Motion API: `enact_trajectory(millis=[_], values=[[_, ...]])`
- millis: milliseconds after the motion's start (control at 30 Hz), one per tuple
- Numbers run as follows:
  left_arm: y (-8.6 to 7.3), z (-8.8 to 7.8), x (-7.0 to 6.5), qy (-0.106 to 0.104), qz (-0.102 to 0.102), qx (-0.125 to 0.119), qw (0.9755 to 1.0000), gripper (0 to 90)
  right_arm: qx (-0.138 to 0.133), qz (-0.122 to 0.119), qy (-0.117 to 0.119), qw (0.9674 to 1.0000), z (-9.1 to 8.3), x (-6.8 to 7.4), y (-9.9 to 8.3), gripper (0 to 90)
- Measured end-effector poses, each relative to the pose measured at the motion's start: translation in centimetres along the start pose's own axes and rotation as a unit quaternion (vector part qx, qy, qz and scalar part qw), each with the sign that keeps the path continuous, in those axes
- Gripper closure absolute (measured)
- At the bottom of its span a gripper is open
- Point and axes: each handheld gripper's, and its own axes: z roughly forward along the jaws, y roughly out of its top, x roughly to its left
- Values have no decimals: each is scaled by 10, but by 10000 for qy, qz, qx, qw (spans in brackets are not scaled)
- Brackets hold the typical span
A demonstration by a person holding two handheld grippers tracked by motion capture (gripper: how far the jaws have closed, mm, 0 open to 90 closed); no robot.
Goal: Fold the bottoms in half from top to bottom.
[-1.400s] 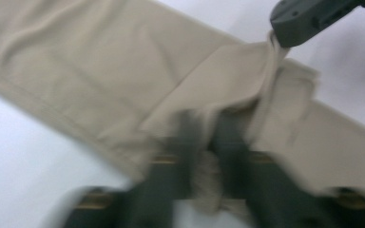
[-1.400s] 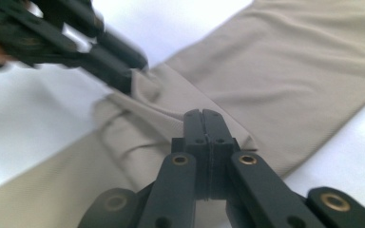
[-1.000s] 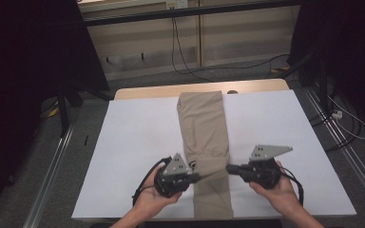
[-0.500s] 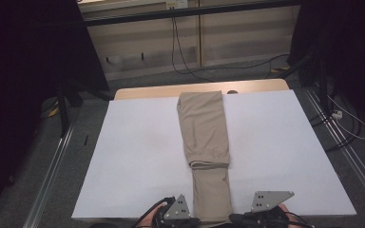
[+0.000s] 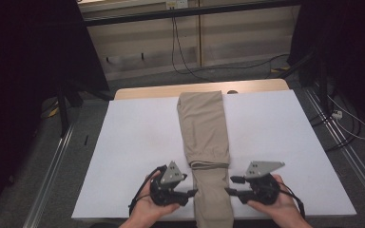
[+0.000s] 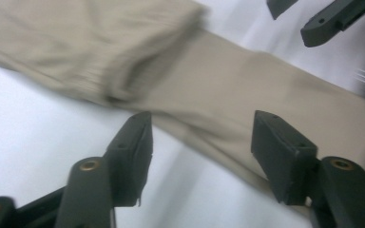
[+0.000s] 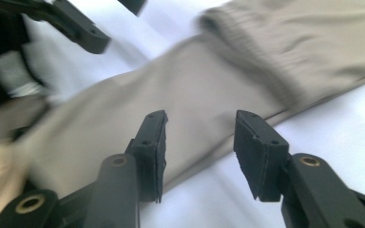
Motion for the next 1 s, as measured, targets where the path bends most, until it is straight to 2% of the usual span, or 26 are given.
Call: enact_trajectory(millis=[67, 100, 167, 233, 267, 300, 333, 400, 433, 467, 500, 533, 633, 733, 800, 867, 1000], values=[[7, 12, 16, 160, -19, -120, 9998, 401, 82, -100, -243, 9996, 12, -16, 10, 535], [10, 19, 23, 162, -117, -110, 9997, 401, 103, -143, -371, 9992, 17, -22, 14, 528], [15, 29, 32, 259, -55, -96, 9996, 402, 133, -229, -449, 9986, 27, -32, 21, 524], [18, 38, 36, 374, 43, -183, 9991, 404, 198, -401, -617, 9971, 37, -37, 26, 484], [20, 40, 38, 328, 112, -64, 9994, 408, 226, -444, -537, 9973, 41, -39, 27, 472], [21, 43, 38, 318, 95, -1, 9994, 415, 248, -465, -528, 9972, 45, -39, 28, 467], [21, 46, 39, 309, 117, 50, 9994, 423, 303, -496, -615, 9964, 48, -39, 27, 469], [23, 49, 41, 260, 32, -7, 9997, 488, 414, -590, -689, 9950, 53, -39, 26, 504], [24, 49, 43, 249, 9, -24, 9997, 524, 426, -615, -763, 9943, 54, -39, 26, 557], [24, 48, 44, 237, -23, -98, 9997, 610, 320, -539, -702, 9956, 53, -41, 27, 697], [24, 48, 45, 175, -97, -109, 9997, 672, 199, -469, -620, 9968, 50, -43, 28, 782], [23, 48, 47, 66, -142, -117, 9998, 687, 128, -419, -655, 9969, 48, -45, 29, 825], [22, 51, 48, 29, -150, -93, 9998, 694, 119, -289, -586, 9978, 49, -48, 29, 854], [23, 49, 45, -36, -237, -123, 9996, 830, 64, -219, -542, 9983, 47, -48, 29, 862], [24, 42, 42, -133, -262, -141, 9995, 866, -28, -106, -422, 9991, 42, -47, 30, 862], [24, 31, 38, -228, -293, -231, 9990, 869, -114, -98, -320, 9994, 34, -42, 33, 863], [22, 8, 23, -450, -321, -419, 9976, 869, -298, 14, 60, 9995, 16, -33, 32, 862]])
